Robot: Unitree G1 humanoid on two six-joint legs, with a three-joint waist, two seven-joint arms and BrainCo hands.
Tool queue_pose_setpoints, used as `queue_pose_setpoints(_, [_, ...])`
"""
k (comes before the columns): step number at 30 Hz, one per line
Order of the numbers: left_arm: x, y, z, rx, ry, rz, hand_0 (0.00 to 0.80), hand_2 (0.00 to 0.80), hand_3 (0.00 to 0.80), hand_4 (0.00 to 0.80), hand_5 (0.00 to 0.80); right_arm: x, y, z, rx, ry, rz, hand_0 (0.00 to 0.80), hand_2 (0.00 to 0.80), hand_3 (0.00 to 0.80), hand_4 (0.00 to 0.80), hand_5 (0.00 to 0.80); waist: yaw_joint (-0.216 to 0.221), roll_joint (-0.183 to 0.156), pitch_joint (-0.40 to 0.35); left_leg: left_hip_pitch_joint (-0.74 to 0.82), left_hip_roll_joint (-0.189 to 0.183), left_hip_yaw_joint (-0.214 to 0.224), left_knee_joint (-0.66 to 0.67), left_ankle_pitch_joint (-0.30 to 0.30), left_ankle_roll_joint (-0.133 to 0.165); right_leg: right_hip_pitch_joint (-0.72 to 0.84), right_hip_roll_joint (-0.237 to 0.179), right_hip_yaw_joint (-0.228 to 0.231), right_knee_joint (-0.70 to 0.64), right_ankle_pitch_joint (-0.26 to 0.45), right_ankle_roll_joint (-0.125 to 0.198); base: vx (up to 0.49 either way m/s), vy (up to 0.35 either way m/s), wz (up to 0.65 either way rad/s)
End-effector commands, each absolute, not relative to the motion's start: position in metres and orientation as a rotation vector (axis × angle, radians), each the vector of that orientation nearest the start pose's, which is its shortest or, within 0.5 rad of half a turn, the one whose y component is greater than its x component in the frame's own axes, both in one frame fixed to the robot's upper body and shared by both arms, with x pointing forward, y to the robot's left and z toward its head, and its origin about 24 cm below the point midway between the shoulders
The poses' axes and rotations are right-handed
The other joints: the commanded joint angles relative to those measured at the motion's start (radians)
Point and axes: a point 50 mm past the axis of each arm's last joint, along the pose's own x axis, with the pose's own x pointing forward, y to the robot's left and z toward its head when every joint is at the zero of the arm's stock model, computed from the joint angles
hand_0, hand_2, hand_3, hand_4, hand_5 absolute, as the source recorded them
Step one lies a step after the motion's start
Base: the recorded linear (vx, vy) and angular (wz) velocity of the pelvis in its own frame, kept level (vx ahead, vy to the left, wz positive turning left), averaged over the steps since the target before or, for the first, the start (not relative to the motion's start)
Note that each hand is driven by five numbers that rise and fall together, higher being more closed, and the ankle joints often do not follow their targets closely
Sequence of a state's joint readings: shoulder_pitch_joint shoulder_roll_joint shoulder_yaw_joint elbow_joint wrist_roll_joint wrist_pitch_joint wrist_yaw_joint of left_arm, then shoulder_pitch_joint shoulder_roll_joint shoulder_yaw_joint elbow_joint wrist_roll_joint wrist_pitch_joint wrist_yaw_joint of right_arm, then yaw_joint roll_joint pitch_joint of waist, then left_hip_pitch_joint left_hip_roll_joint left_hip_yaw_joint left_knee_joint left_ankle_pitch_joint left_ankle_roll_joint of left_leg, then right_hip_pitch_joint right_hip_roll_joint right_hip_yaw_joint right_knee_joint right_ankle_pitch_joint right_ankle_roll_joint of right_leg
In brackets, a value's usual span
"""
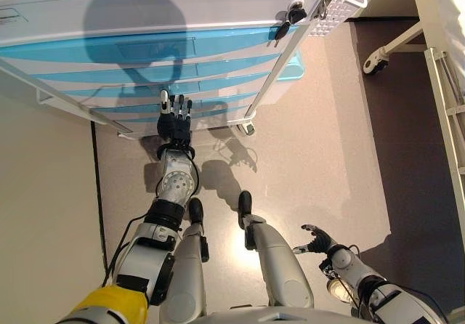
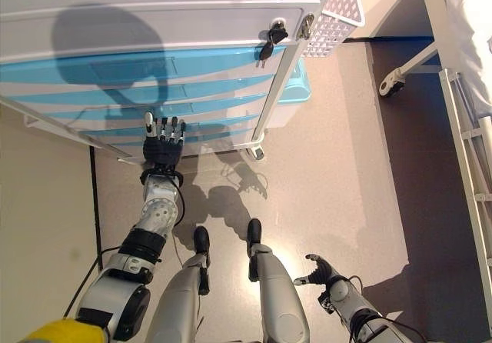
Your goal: Open the drawer and pick up the medicine
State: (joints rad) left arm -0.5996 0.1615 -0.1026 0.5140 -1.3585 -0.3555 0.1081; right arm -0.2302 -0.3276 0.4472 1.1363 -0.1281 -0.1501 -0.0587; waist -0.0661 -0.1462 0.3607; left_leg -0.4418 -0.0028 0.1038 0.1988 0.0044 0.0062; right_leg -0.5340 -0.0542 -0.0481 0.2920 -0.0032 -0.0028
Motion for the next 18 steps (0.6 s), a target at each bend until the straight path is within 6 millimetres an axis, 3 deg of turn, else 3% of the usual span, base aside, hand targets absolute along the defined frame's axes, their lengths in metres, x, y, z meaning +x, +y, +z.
queue_pose_setpoints(1, [0.356,0.154,0.244,-1.072,-0.71,-0.224,0.0,0.0,0.0,0.0,0.0,0.179,-0.237,-0.123,-0.767,0.845,0.284,0.0,0.0,0.0,0.0,0.0,-0.003,0.042,-0.095,-0.032,-0.036,-0.04,0.032,-0.048,0.015,0.013,0.019,0.002,0.02,0.03,0.052,0.0,0.0,0.0])
queue_pose_setpoints(18, [0.357,0.146,0.254,-1.058,-0.715,-0.263,0.0,0.0,0.0,0.0,0.0,0.177,-0.238,-0.124,-0.779,0.858,0.283,0.0,0.0,0.0,0.0,0.0,-0.003,0.048,-0.099,0.007,-0.041,-0.036,-0.011,-0.029,0.014,0.043,0.017,0.008,-0.002,0.034,0.056,0.0,0.0,0.0])
